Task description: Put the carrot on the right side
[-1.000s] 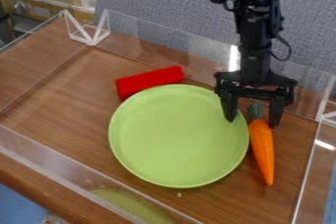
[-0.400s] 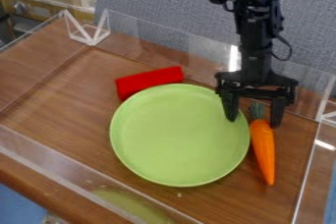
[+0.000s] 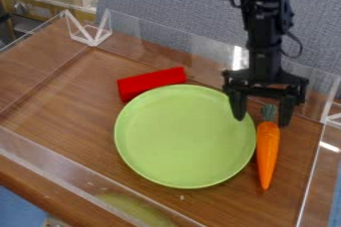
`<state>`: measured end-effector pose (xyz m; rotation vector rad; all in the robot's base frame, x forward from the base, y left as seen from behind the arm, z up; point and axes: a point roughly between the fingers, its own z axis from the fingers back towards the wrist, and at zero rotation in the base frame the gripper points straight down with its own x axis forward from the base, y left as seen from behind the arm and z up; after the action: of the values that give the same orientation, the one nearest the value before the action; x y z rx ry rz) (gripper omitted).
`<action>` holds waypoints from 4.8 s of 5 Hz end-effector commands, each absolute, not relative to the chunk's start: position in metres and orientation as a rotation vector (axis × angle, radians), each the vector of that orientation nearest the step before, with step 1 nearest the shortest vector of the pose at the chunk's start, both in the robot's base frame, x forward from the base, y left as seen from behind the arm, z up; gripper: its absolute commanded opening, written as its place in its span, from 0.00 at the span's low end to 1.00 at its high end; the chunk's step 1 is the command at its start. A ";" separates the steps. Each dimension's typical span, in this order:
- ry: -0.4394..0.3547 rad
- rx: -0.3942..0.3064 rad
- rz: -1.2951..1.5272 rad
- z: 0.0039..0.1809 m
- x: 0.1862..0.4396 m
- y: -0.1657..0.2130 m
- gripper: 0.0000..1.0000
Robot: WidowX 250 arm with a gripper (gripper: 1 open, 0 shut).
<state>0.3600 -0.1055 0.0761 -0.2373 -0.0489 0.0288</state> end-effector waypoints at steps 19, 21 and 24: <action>-0.237 -0.109 -0.093 0.123 0.368 -0.007 1.00; -0.188 -0.147 -0.192 0.106 0.353 -0.054 1.00; -0.127 -0.189 -0.395 0.077 0.318 -0.147 1.00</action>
<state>0.3150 -0.1469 0.0645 -0.1847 -0.0865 -0.3934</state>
